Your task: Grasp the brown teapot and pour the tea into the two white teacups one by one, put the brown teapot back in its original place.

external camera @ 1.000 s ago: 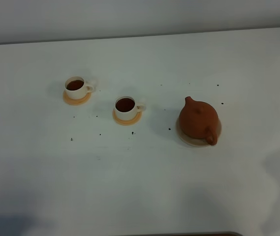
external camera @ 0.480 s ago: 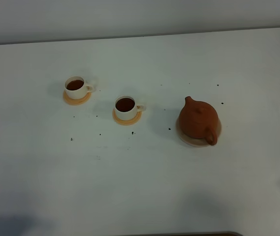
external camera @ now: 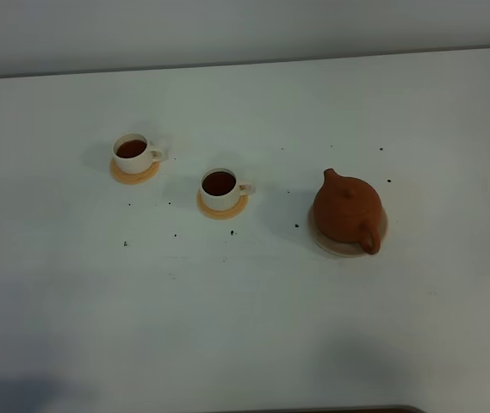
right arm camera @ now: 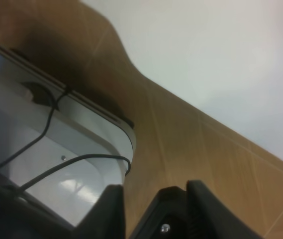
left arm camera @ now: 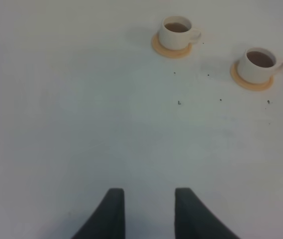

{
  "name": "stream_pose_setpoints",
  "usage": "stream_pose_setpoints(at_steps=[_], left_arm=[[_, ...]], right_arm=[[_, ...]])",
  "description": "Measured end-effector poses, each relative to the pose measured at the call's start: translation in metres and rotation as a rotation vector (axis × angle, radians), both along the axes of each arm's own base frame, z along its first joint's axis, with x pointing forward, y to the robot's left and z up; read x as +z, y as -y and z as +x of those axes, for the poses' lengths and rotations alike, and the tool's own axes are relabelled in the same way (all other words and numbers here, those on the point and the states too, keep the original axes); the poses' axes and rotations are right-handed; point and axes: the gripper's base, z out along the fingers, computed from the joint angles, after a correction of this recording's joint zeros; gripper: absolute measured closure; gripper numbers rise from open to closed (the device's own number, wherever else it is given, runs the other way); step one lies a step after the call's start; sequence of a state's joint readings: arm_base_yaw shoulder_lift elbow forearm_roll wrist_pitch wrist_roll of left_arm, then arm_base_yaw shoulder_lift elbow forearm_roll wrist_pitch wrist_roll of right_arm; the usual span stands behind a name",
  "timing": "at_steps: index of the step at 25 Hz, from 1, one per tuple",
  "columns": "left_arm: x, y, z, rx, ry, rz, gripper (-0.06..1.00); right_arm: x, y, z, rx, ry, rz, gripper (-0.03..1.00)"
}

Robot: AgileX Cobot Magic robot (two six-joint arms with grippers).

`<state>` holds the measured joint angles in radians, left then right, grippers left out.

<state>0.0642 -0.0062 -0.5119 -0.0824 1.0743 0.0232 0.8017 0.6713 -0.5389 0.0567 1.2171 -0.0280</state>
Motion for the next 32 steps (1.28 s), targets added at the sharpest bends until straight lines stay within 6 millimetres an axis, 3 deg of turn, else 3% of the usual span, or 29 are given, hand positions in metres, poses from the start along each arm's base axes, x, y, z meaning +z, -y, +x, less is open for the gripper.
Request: stream_pose_setpoints(at_steps=[8,26,32], left_arm=[[0.000,0.000,0.000,0.000,0.000,0.000,0.69],[0.000,0.000,0.000,0.000,0.000,0.000,0.69],[0.000,0.000,0.000,0.000,0.000,0.000,0.69]], right_arm=[[-0.002,0.001,0.004,-0.009,0.117,0.060,0.68],[-0.005,0.000,0.006,-0.018,0.127,0.071,0.68],[-0.005,0.008,0.013,-0.139,0.132,0.064,0.68]])
